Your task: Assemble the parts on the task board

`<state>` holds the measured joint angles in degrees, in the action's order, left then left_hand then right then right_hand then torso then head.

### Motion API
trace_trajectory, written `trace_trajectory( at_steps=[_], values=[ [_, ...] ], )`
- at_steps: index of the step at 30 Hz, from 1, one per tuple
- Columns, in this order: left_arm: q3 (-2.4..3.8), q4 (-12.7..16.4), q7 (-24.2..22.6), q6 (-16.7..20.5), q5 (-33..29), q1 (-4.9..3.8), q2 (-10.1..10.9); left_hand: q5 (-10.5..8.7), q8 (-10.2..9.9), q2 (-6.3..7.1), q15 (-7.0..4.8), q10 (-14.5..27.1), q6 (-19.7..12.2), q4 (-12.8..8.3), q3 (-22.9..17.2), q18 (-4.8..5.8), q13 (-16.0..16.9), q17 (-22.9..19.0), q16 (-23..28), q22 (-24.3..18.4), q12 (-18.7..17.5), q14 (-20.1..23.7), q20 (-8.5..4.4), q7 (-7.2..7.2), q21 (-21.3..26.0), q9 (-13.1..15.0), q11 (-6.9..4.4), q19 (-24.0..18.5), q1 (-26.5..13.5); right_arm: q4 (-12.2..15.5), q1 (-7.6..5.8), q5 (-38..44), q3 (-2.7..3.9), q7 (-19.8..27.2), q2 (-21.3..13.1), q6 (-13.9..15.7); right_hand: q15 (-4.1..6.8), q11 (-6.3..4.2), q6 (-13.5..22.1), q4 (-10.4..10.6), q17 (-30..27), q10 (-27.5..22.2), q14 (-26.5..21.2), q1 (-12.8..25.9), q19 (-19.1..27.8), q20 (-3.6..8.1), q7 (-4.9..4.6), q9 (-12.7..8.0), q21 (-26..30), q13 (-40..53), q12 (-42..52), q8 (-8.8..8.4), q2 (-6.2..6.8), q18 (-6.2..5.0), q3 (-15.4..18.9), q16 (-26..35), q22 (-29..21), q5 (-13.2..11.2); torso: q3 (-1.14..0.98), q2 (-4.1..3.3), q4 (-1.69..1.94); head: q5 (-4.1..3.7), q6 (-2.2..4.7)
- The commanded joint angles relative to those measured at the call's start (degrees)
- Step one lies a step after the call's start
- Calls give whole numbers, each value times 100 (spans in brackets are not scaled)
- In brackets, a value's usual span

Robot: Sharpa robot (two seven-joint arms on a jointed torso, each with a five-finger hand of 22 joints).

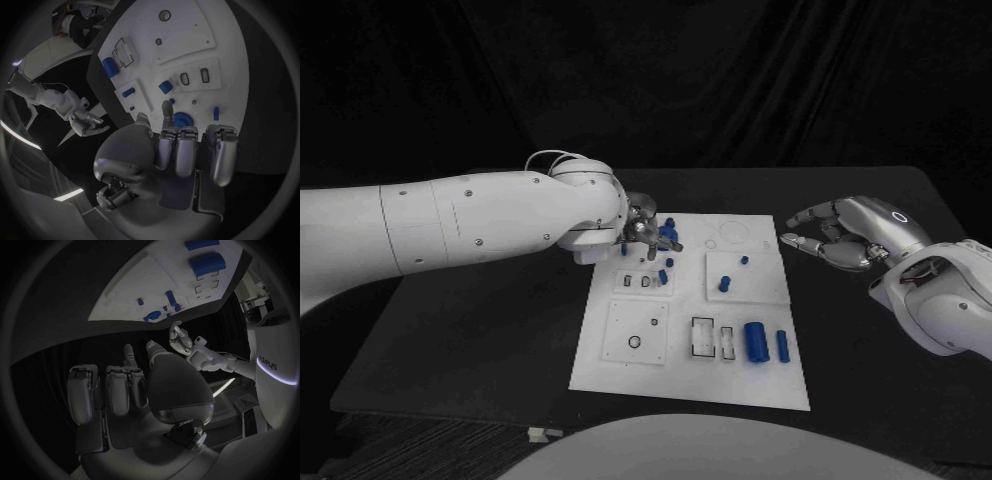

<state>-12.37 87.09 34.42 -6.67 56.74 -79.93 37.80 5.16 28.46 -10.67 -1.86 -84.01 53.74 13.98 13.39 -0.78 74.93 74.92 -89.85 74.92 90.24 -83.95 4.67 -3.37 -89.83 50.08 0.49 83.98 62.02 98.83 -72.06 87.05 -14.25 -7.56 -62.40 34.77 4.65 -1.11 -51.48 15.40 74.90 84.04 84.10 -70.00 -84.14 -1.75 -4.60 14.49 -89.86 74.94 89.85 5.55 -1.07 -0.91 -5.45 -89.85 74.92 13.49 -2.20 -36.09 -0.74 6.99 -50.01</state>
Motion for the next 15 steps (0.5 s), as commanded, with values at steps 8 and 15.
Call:
trace_trajectory(
  at_steps=[8, 15],
  values=[
    [5, -2, 295, -29, 8, 112, -13, -11, -60, -17, -50, -599, -81, 10, -41, 63, 1507, 1508, -15, 1469, -24, -605, -48, -2, 12, 53, -58, 545, -89, 20, 33, 12, 3, -71, 6, 68, -40, 25, -89, -24, 1510, 596, 590, -61, -586, -45, 3, -16, -14, 1506, 15, -3, 10, 91, -15, -15, 1508, 78, 6, 23, 4, 10, 1],
    [5, -27, 296, -39, 8, 196, -3, 24, -344, -24, -31, -599, -120, -22, -93, 48, 1507, 1508, -15, 1432, -24, -605, -43, -39, 44, -17, -30, 488, -91, 17, 69, 12, 3, -79, 25, 42, -40, 25, -112, -23, 1510, 596, 590, -61, -586, -45, 2, -15, -14, 1506, 15, 5, 14, 91, -14, -15, 1508, 79, 6, 28, 4, 26, 1]
  ],
)
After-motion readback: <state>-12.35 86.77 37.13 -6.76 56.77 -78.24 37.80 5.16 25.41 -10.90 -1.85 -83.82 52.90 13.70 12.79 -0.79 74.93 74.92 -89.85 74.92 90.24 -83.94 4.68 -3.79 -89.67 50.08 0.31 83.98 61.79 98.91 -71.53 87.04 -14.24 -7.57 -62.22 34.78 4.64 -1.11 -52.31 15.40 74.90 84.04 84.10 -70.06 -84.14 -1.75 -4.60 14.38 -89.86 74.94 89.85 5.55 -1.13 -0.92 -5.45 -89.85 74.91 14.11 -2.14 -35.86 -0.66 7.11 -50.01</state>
